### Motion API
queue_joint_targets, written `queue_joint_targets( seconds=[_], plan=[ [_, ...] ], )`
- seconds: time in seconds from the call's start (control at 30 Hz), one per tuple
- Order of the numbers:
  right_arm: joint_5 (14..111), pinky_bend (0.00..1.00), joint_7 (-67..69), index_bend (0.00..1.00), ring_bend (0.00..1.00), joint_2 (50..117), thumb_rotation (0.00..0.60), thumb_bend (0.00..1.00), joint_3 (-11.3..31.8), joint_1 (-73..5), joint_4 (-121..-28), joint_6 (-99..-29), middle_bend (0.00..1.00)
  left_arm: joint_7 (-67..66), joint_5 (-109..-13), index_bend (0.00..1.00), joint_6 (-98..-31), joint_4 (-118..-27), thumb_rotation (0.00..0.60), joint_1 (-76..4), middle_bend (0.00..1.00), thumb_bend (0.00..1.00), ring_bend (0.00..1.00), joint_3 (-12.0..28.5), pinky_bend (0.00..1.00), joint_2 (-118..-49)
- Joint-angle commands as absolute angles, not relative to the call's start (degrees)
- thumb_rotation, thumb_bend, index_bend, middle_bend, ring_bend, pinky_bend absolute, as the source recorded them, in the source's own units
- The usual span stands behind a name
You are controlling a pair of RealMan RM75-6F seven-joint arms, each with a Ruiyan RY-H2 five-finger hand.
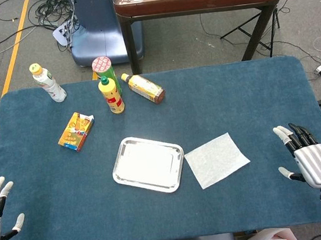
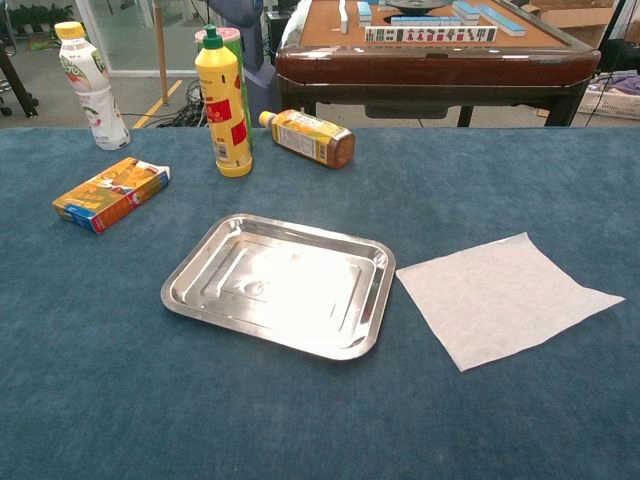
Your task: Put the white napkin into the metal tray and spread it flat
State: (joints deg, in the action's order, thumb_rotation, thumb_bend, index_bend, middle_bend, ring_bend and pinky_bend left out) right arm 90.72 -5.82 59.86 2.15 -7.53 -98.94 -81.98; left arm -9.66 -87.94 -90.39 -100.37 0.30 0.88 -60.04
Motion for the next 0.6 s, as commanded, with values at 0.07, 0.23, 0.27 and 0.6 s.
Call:
queue_joint_targets(
  seconds=[0.07, 0.23, 0.27, 0.6],
  plan=[
    [90.8, 0.12, -5.9, 0.08, 0.00, 59.9, 0.600, 0.15, 1.9, -7.6, -98.9, -81.7, 0.13, -9.6, -88.0, 0.11, -90.3, -100.3, 0.600, 0.3, 0.03, 0.29, 0.01, 0.8, 0.00, -60.2],
    [91.6, 0.12, -6.1, 0.08, 0.00, 59.8, 0.600, 0.15, 1.6, -7.8, -98.9, -81.5, 0.13, -9.5, -88.2, 0.11, -90.6, -100.3, 0.600, 0.4, 0.03, 0.29, 0.01, 0.8, 0.00, -60.2],
    [91.7, 0.12, -6.2, 0.09, 0.00, 59.9, 0.600, 0.15, 1.5, -7.9, -98.9, -81.4, 0.13, -9.5, -88.2, 0.11, -90.6, -100.2, 0.600, 0.5, 0.03, 0.29, 0.01, 0.7, 0.00, -60.2],
    [91.8, 0.12, -8.3, 0.12, 0.01, 61.0, 0.600, 0.15, 0.4, -9.8, -97.8, -77.0, 0.14, -9.3, -88.4, 0.11, -90.7, -100.1, 0.600, 0.5, 0.03, 0.29, 0.01, 0.7, 0.00, -60.3]
  ],
)
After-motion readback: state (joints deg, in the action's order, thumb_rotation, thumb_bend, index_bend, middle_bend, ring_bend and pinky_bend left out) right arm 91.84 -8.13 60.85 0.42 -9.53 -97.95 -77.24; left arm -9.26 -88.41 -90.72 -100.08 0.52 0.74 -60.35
